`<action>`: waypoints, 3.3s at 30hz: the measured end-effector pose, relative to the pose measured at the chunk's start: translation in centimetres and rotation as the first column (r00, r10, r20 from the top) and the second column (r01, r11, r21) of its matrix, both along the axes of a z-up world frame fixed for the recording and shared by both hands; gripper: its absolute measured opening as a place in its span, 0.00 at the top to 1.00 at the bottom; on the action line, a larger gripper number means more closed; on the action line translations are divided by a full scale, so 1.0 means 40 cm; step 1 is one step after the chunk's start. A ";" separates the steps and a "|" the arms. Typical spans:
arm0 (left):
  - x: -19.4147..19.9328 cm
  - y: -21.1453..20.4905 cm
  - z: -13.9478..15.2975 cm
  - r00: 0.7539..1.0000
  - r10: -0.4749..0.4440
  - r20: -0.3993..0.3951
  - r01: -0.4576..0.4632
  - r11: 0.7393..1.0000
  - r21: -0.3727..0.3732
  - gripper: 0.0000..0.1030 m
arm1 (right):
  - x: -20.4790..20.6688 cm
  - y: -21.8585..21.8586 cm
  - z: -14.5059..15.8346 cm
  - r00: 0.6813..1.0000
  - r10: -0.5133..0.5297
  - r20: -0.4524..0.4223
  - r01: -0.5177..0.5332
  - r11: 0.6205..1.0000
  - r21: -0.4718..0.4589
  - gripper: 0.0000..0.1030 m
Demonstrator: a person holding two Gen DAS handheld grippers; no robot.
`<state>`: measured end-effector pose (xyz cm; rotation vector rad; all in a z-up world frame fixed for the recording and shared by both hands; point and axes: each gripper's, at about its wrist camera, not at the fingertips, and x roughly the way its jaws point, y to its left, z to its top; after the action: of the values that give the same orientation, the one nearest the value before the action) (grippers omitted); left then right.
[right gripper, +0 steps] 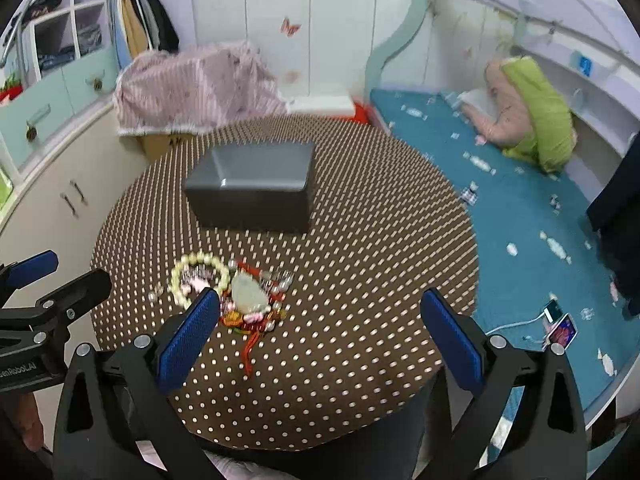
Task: Organize jewelry
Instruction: 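Lower the right gripper onto the jade pendant while the left gripper reaches the bead bracelet, then lift the jade pendant with the right gripper while the left gripper lifts the bead bracelet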
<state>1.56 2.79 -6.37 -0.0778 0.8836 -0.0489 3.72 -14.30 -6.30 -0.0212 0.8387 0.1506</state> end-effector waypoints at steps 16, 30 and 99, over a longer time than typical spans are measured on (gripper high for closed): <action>0.121 0.071 -0.177 0.978 0.001 -0.207 0.001 1.000 0.008 0.05 | 0.124 0.102 -0.157 0.971 0.137 -0.196 -0.133 0.991 0.031 0.37; 0.201 0.032 -0.210 0.969 -0.097 -0.229 0.082 0.994 -0.077 0.40 | 0.153 0.103 -0.174 0.959 0.180 -0.217 -0.167 0.983 0.081 0.72; 0.316 0.159 -0.111 0.947 -0.295 -0.126 0.248 0.922 -0.297 0.92 | 0.199 0.095 -0.179 0.952 0.224 -0.210 -0.212 0.974 0.080 0.69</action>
<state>14.19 9.14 -10.81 -0.2240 1.0487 -0.4345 11.68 -10.50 -13.46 -0.0454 1.0503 0.3909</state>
